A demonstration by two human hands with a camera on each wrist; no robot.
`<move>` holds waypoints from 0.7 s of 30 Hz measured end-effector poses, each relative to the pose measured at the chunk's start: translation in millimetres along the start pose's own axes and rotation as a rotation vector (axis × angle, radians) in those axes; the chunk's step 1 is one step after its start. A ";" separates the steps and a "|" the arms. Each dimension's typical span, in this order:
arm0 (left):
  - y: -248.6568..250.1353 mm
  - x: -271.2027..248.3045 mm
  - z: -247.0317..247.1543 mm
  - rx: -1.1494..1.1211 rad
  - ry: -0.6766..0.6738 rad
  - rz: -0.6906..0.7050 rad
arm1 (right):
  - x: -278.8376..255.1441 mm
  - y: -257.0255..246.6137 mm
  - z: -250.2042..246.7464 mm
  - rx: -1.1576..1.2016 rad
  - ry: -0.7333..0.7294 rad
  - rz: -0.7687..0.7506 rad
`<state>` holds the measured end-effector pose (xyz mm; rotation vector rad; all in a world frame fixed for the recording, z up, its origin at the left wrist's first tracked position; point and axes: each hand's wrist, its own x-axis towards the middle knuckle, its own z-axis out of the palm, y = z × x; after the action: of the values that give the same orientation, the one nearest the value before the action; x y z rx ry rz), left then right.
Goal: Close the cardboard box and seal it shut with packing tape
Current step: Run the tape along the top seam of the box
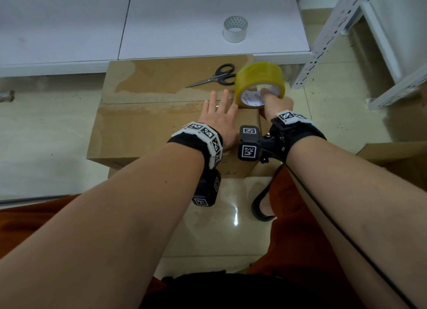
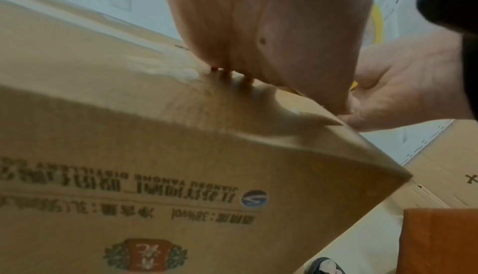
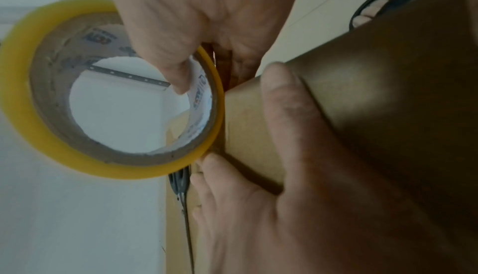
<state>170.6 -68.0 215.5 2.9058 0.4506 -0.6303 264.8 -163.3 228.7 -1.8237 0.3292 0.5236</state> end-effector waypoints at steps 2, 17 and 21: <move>1.8 1.7 -2.1 0.027 -0.018 -0.011 | 1.7 0.6 -2.0 -0.041 -0.037 0.022; 10.6 12.7 1.3 0.126 -0.058 -0.089 | 9.2 0.3 2.2 -0.116 0.097 -0.121; 11.5 11.9 2.5 0.118 -0.062 -0.095 | 10.0 1.6 -0.2 -0.024 0.129 -0.087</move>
<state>183.5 -76.2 208.9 2.9793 0.5653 -0.7840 272.6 -163.7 222.4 -1.8908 0.3305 0.3523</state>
